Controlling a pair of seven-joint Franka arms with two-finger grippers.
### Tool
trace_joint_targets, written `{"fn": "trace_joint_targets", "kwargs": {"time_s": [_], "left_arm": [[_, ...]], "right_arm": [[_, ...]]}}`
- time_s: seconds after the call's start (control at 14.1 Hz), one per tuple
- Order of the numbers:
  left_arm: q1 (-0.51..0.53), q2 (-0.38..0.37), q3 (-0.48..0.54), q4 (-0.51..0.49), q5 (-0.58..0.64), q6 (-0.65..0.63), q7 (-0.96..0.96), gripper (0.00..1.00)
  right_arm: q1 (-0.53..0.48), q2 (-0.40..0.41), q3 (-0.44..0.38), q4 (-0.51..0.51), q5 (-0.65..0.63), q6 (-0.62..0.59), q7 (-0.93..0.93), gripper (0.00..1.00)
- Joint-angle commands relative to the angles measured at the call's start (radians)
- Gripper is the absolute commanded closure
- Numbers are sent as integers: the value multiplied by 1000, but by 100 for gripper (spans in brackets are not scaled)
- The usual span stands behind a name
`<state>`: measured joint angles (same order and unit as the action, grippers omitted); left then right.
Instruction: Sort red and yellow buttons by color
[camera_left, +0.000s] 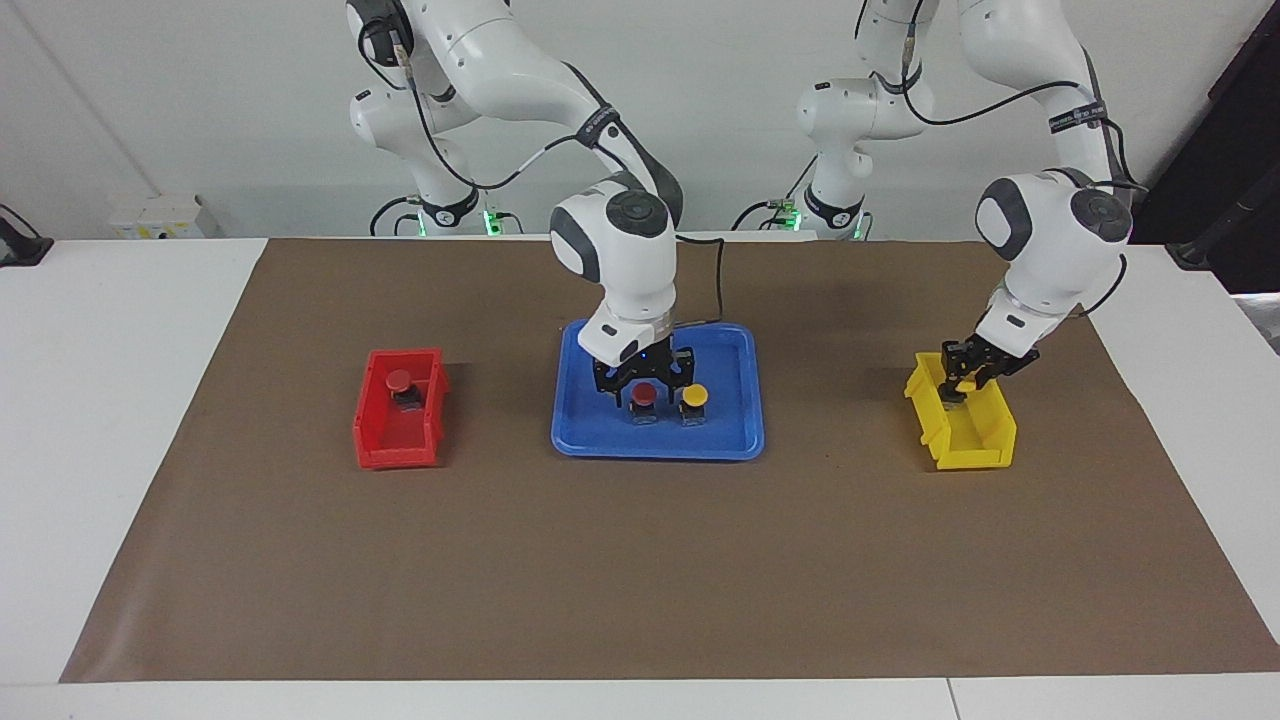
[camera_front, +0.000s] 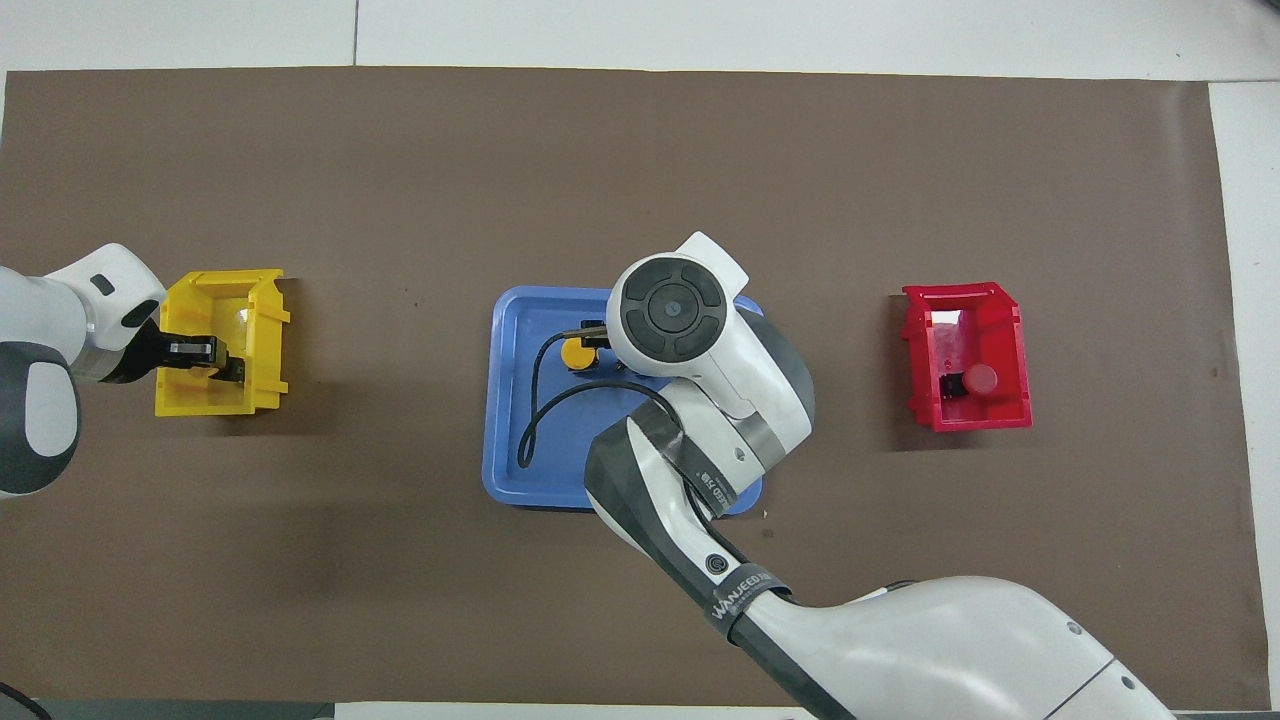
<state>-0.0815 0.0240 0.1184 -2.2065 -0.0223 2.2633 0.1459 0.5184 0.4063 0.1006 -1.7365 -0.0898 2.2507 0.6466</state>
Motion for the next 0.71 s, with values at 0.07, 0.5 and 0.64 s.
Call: {"fn": "trace_joint_targets", "kwargs": {"time_s": [0.07, 0.5, 0.64], "left_arm": [[14, -6, -8, -13, 12, 30, 9, 32], [11, 13, -8, 274, 13, -294, 4, 5], [-10, 7, -13, 400, 19, -417, -14, 0]], "right_arm": [[-3, -30, 4, -77, -15, 53, 21, 21], [14, -33, 4, -78, -13, 41, 21, 31], [12, -33, 4, -78, -13, 35, 19, 45]]}}
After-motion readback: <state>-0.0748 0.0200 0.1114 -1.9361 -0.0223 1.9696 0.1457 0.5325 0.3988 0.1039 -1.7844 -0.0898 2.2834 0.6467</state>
